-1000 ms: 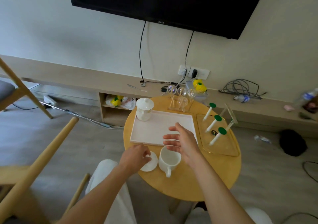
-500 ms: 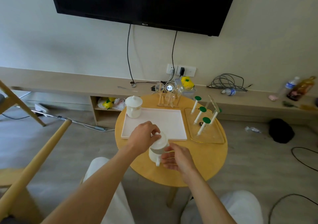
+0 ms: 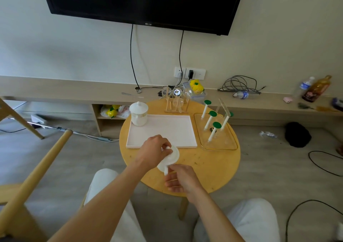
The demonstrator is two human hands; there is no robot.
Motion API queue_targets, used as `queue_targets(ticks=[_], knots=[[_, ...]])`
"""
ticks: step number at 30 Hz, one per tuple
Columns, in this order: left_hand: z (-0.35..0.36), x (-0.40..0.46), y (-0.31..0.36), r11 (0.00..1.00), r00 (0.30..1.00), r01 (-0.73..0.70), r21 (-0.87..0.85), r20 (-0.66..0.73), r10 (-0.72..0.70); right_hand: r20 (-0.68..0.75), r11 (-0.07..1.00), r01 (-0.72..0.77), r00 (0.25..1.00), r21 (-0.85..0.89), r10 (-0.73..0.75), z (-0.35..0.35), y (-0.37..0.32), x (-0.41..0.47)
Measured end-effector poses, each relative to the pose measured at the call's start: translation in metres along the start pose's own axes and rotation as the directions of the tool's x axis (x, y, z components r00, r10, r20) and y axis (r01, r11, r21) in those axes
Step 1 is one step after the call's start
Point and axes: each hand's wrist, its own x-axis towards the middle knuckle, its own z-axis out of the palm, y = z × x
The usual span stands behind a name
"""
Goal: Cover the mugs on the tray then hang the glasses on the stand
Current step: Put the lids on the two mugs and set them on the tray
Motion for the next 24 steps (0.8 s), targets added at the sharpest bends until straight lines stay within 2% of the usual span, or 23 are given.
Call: queue_targets(ticks=[5, 9, 17, 24], knots=[[0.001, -0.002, -0.001, 1.000, 1.000, -0.003, -0.008, -0.017, 0.003, 0.027, 0.999, -0.030, 0.999, -0.031, 0.031, 0.005, 0.003, -0.002], [0.001, -0.004, -0.005, 0.999, 0.996, 0.025, -0.045, -0.081, -0.029, 0.008, 0.999, -0.029, 1.000, 0.017, 0.029, 0.015, 0.006, -0.003], [0.000, -0.004, -0.026, 0.987, 0.977, 0.113, -0.112, -0.169, -0.131, -0.154, 0.981, 0.107, 0.985, 0.160, -0.083, 0.036, 0.017, 0.003], [0.004, 0.002, -0.052, 0.970, 0.958, 0.208, -0.124, -0.176, -0.227, -0.187, 0.956, 0.203, 0.968, 0.212, -0.164, 0.034, 0.012, 0.017]])
